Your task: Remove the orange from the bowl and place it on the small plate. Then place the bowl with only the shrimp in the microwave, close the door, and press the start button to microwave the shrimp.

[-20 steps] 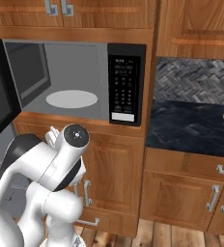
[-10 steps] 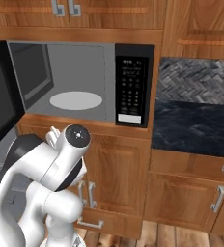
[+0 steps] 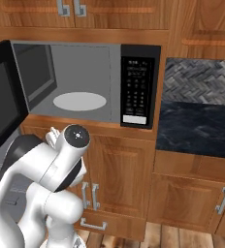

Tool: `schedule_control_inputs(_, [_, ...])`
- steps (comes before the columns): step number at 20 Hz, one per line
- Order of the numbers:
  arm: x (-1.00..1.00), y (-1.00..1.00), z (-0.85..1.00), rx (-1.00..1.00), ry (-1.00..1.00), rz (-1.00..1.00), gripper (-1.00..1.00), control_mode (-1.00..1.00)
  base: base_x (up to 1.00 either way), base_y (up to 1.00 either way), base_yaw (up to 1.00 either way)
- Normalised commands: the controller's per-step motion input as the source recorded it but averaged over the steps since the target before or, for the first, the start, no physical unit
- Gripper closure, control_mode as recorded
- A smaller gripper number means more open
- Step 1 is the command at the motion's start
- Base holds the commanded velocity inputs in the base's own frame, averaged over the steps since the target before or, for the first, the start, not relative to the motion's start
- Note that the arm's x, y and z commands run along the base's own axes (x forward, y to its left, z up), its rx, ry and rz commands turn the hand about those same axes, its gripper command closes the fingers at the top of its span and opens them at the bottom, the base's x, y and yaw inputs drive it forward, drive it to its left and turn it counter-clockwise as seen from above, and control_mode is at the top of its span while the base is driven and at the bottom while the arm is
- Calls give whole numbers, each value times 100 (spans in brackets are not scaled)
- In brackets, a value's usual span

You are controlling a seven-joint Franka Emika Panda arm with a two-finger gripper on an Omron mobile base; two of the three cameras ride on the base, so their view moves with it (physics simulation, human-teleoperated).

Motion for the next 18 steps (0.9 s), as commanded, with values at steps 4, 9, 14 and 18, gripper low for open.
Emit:
schedule_control_inputs(4, [0,0,0,0,0,0,100,-100,6,8,0])
schedule_control_inputs(9, [9,11,41,2,-3,0,100,-100,0,0,0])
schedule_control_inputs(14, [19,0,28,13,-11,-5,100,-100,0,0,0])
schedule_control_inputs(18, [37,20,24,8,-11,-18,100,-100,0,0,0])
